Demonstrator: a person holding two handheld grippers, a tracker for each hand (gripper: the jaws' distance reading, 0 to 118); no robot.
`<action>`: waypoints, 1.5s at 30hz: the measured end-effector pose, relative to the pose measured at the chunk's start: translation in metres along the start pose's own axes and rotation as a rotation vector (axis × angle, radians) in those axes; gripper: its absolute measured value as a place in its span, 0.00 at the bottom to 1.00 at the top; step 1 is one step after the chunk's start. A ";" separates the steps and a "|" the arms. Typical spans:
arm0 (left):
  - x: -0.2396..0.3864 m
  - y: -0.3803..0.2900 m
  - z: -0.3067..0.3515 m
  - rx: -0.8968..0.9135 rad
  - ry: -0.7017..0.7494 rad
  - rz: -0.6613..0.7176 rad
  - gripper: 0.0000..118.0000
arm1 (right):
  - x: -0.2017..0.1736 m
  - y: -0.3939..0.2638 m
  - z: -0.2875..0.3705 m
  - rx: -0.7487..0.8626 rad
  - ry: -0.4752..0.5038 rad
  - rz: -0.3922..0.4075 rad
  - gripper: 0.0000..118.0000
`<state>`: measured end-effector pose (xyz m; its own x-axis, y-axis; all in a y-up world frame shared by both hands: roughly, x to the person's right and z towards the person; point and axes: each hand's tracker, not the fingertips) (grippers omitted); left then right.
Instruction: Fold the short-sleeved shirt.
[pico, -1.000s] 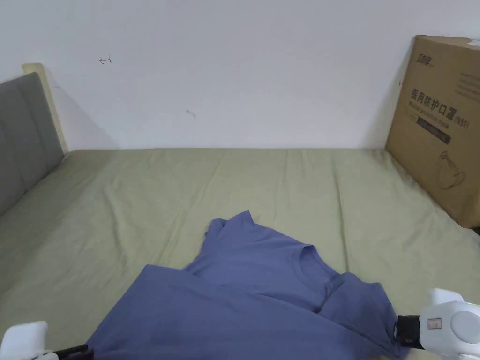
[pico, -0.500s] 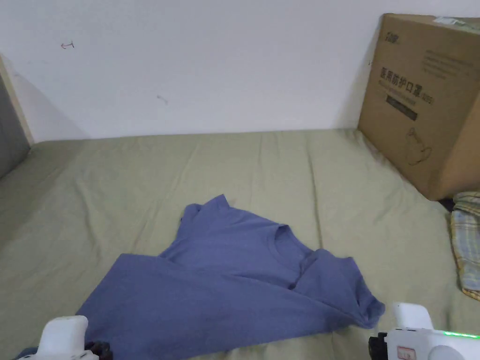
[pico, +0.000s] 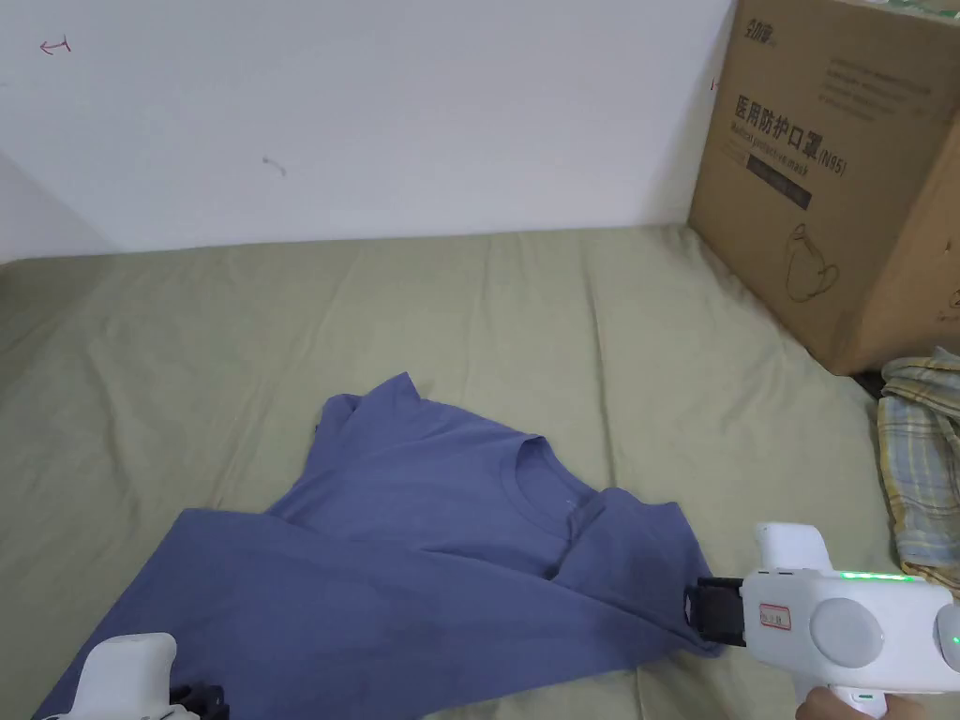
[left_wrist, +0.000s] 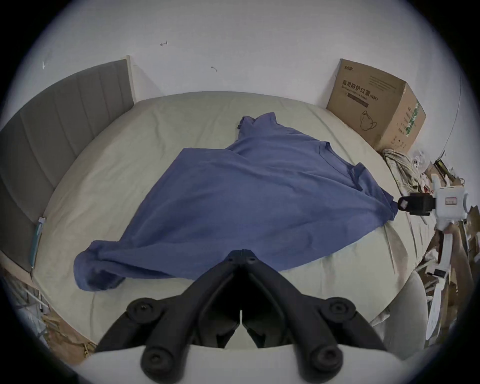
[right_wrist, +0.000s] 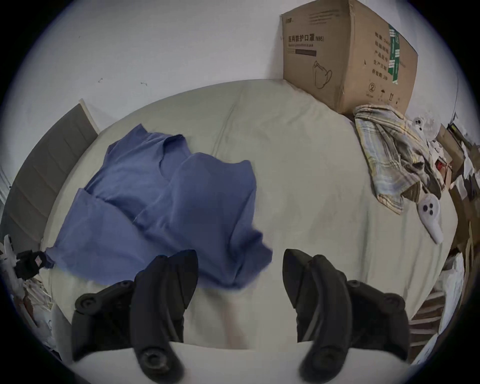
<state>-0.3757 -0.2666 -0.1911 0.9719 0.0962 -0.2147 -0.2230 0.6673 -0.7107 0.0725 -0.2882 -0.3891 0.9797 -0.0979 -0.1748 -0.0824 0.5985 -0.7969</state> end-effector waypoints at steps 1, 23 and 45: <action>0.002 0.001 -0.004 -0.005 0.012 -0.004 0.00 | 0.003 0.001 -0.009 -0.004 -0.004 -0.002 0.62; -0.029 0.078 -0.069 -0.050 0.057 0.007 0.82 | -0.004 0.005 -0.020 -0.038 0.008 -0.017 0.06; -0.096 0.154 -0.203 -0.107 0.093 0.083 0.01 | 0.003 -0.006 -0.033 -0.100 0.037 -0.111 0.06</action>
<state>-0.5187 -0.3235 -0.4157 0.9398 0.0758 -0.3334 -0.3140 0.5771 -0.7539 0.0697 -0.3181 -0.4034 0.9765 -0.1898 -0.1023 0.0065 0.4999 -0.8660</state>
